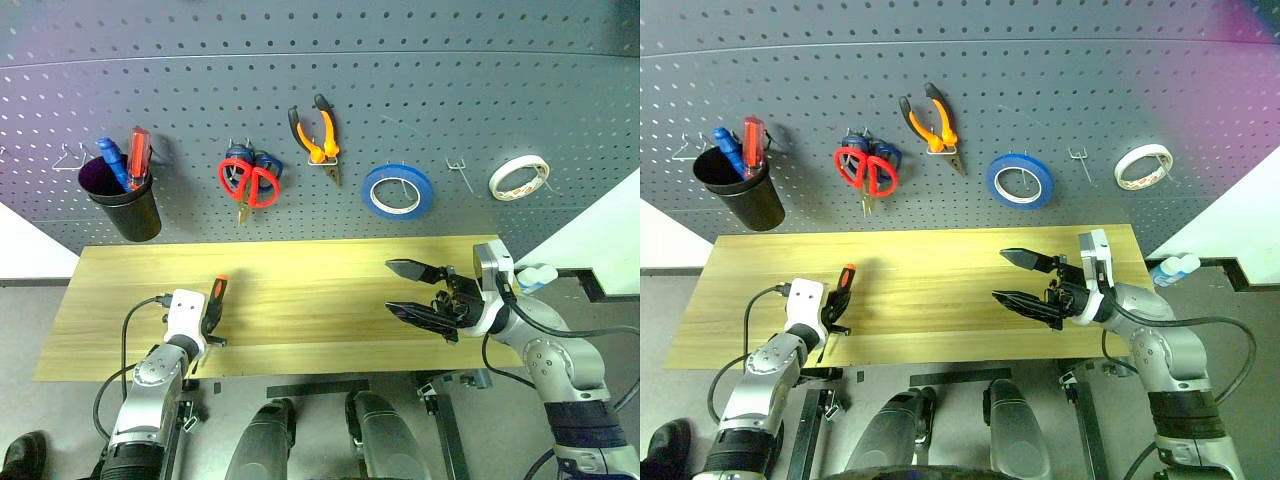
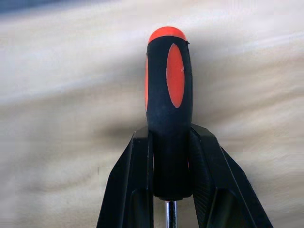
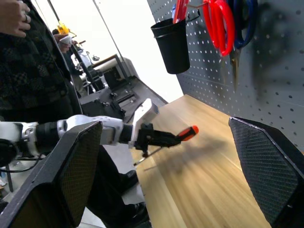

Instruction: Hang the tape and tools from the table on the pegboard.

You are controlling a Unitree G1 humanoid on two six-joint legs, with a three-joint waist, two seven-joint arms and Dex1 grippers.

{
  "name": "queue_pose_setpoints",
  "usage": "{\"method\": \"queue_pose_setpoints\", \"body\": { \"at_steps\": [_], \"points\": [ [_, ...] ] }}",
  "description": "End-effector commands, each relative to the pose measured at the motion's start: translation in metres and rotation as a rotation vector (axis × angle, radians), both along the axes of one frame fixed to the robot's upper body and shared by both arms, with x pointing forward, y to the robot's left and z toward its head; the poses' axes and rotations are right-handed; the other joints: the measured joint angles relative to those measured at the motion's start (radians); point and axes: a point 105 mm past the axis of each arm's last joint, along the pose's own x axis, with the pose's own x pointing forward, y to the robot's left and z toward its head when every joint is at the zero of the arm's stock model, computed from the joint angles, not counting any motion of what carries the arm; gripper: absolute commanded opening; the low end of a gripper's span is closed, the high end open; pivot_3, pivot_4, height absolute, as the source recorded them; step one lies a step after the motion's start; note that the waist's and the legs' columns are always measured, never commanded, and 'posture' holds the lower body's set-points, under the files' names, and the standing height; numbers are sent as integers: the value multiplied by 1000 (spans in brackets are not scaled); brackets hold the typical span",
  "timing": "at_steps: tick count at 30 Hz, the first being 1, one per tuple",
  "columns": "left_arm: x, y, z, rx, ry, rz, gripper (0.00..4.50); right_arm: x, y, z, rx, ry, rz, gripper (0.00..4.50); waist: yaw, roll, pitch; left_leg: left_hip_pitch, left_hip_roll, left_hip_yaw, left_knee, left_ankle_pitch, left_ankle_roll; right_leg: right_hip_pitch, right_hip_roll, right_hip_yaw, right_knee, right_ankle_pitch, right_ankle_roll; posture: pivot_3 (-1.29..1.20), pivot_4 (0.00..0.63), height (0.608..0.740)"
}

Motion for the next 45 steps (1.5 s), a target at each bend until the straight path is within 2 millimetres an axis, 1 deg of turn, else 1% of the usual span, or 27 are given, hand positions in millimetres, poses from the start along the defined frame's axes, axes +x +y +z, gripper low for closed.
{"method": "queue_pose_setpoints", "body": {
  "at_steps": [1,3,7,12,13,16,18,23,26,28,30,33,37,40,45],
  "points": [
    [-3,-7,37,33,-202,-59,645,0,-1,2,25,-23,22,4500,1,0,0,0,0,0,0,0,0,0,0,0,0,0,0,-77,198,740],
    [-6,-6,47,12,-256,-50,645,3,-3,1,31,-22,23,4500,2,0,0,0,0,0,0,0,0,0,0,0,0,0,0,-72,188,740],
    [-15,-10,72,87,-405,-84,645,7,-6,2,58,-22,33,4500,1,1,-3,0,0,1,1,0,0,0,0,0,0,1,0,-64,172,740],
    [-18,-4,99,60,-541,-56,645,10,-7,8,108,-38,52,4500,3,4,-11,0,0,1,1,0,0,0,1,0,0,1,0,-46,140,740],
    [-21,-4,107,47,-577,-54,645,10,-8,9,125,-33,62,4500,4,4,-14,0,0,1,1,0,0,0,1,0,0,1,0,-43,134,740],
    [-28,-4,124,34,-653,-61,645,13,-10,11,153,-29,73,4500,7,4,-26,0,0,1,1,0,0,0,1,0,0,1,0,-33,121,740],
    [-29,-5,128,48,-671,-63,645,15,-11,11,167,-32,76,4500,10,4,-37,0,0,1,1,0,0,0,1,0,0,1,1,-28,112,740],
    [-33,4,147,60,-746,-18,645,12,-17,20,246,-11,117,4500,30,6,-60,1,0,2,2,0,0,1,2,0,1,2,0,-18,99,740],
    [-35,11,155,28,-772,9,645,12,-18,20,253,-1,125,4500,32,6,-68,1,0,2,3,0,0,2,3,0,1,3,0,-13,96,740],
    [-34,15,160,36,-784,24,645,14,-19,25,286,0,119,4500,33,6,-76,1,0,2,3,0,0,2,2,0,1,3,0,-5,88,740],
    [-32,20,167,52,-798,35,645,14,-18,24,282,-16,115,4500,34,6,-82,2,0,2,3,0,0,3,2,0,1,3,0,-4,87,740],
    [-27,24,181,39,-828,38,645,14,-15,22,272,-28,111,4500,34,7,-89,3,0,2,4,0,0,4,3,0,1,3,0,-3,83,740],
    [-18,33,202,72,-874,30,645,13,-13,20,287,-18,114,4500,33,7,-90,7,0,2,4,1,-1,8,3,0,2,3,0,-5,78,740],
    [-9,39,219,99,-906,32,645,12,-12,19,284,-14,120,4500,32,7,-91,17,0,2,2,0,0,17,3,0,0,3,0,-15,76,740],
    [9,51,239,145,-950,47,645,11,-10,16,272,-6,114,4500,30,7,-93,18,0,2,3,1,-1,19,4,0,1,3,0,-27,75,740]
  ]
}}
